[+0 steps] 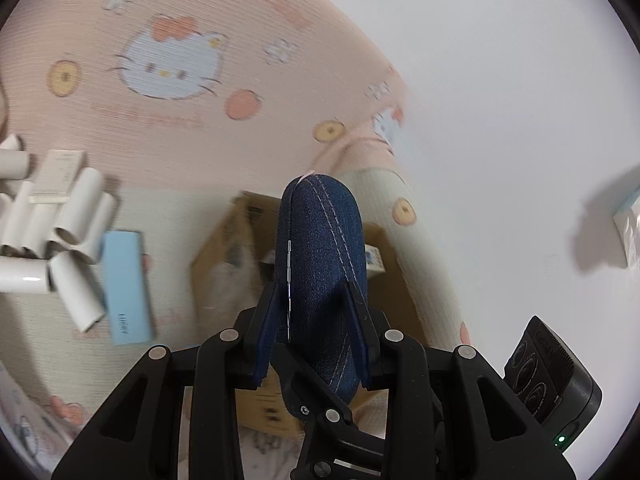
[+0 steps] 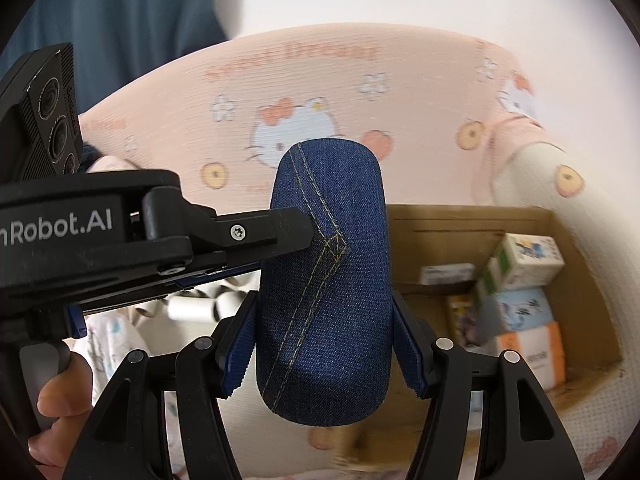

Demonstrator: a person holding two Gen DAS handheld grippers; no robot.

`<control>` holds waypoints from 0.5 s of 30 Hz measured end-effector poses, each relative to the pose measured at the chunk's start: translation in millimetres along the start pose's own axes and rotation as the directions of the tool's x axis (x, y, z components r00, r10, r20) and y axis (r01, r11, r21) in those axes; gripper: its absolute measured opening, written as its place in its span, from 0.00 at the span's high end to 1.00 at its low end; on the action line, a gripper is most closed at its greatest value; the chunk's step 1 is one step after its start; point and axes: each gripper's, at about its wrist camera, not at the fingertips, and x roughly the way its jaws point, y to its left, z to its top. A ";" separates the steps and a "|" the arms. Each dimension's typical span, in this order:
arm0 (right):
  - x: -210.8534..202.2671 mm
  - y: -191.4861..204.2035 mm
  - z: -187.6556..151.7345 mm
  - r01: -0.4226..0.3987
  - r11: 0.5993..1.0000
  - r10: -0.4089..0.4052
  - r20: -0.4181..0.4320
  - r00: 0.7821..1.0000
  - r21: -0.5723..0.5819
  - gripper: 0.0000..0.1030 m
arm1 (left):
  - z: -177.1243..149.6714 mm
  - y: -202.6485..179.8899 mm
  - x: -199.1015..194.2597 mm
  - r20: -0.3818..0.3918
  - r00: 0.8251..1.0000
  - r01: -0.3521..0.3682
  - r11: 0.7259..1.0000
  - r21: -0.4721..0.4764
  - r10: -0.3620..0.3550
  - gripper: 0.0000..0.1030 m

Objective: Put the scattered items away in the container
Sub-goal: 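Carry the denim glasses case with the left gripper to the cardboard box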

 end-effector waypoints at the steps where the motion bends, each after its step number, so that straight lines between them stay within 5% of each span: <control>1: -1.7 -7.2 -0.1 0.007 1.000 -0.007 -0.001 1.000 0.003 0.42 | -0.1 -3.9 4.6 -0.008 1.000 0.005 1.000 0.004 -0.005 0.65; 9: -6.4 -70.0 4.5 0.035 0.998 -0.032 -0.070 0.997 0.047 0.42 | -3.0 -49.6 55.9 -0.095 0.995 0.031 0.998 0.053 -0.026 0.65; 15: -13.9 -113.4 26.0 0.073 0.997 -0.075 -0.151 0.986 -0.018 0.42 | 7.6 -83.1 93.5 -0.175 0.979 0.115 0.993 0.037 -0.107 0.65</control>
